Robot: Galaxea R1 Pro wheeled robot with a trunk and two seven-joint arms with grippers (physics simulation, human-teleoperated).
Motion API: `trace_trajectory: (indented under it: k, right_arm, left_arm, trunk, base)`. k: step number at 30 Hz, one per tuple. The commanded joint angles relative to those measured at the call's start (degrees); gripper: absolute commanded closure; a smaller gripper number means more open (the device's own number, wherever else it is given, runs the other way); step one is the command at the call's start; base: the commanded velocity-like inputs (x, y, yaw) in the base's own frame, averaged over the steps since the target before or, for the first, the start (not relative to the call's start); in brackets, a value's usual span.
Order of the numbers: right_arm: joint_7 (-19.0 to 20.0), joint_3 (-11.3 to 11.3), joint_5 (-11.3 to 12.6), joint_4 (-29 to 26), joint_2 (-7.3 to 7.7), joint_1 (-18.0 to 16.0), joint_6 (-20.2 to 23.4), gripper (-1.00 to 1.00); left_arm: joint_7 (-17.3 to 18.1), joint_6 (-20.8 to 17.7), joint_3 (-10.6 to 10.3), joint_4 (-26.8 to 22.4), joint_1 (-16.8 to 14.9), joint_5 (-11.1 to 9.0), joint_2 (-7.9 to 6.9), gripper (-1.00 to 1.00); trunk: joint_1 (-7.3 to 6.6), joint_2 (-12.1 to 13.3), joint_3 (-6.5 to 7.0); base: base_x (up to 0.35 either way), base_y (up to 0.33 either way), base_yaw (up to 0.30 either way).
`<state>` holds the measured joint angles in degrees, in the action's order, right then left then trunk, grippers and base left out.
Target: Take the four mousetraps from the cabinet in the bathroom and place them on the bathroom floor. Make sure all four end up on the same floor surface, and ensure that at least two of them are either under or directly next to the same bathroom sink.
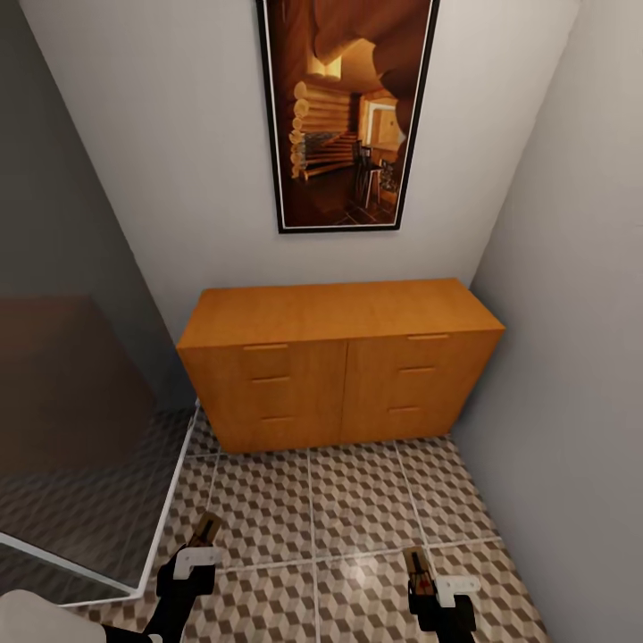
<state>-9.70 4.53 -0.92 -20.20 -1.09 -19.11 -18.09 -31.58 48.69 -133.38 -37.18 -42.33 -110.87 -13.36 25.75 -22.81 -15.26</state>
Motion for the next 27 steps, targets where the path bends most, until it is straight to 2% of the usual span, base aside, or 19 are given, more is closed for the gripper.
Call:
trace_trajectory:
  k: [1, 27]
  right_arm:
    - [-0.66, 0.48, 0.10, 0.06, 0.03, -0.05, -0.10, 1.00]
    - [-0.67, 0.48, 0.07, 0.25, 0.03, -0.05, -0.11, 1.00]
  left_arm:
    - [-0.50, 0.16, -0.30, -0.17, -0.12, 0.13, 0.00, 1.00]
    - [-0.50, 0.00, -0.31, -0.11, -0.12, 0.14, 0.00, 1.00]
  trunk:
    - [0.04, -0.11, -0.01]
    - [0.04, -0.11, 2.42]
  base:
    - [0.000, 0.000, 0.000]
    - [0.000, 0.000, 0.000]
